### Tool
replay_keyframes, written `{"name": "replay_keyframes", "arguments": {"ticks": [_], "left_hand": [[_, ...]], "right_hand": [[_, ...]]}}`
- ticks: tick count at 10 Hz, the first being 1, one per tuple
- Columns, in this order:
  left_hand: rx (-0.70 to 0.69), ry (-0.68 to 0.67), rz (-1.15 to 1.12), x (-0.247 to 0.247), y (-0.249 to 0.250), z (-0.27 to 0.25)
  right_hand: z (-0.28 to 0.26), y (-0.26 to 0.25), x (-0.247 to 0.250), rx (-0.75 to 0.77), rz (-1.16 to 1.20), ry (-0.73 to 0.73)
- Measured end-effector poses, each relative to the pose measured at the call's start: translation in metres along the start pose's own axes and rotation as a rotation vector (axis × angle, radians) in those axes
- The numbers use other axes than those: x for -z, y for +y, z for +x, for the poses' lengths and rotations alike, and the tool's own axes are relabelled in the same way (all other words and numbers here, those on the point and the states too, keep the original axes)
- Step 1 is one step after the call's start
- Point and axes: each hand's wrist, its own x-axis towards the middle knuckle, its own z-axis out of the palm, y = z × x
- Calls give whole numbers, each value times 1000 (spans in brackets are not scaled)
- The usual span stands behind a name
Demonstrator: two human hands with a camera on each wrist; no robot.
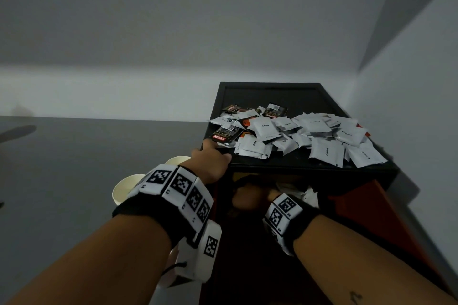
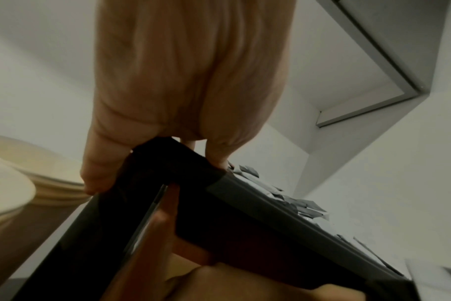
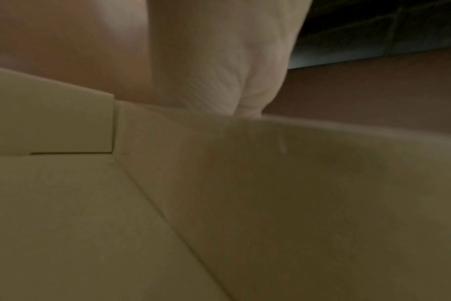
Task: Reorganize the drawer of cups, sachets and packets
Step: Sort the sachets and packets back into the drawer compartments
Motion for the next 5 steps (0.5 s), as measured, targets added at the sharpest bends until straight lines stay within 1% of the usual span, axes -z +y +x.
{"name": "replay_keyframes", "arguments": {"ticks": [1,3,5], "left_hand": [[4,3,-8,0,0,0],[-1,14,-15,-2,-2,1],[1,21,-21,-2,-2,2]], "right_hand": [[10,7,-3,48,-39,12],[12,6,-8,17,16,51],[17,2,-11,41,-99,68]]}}
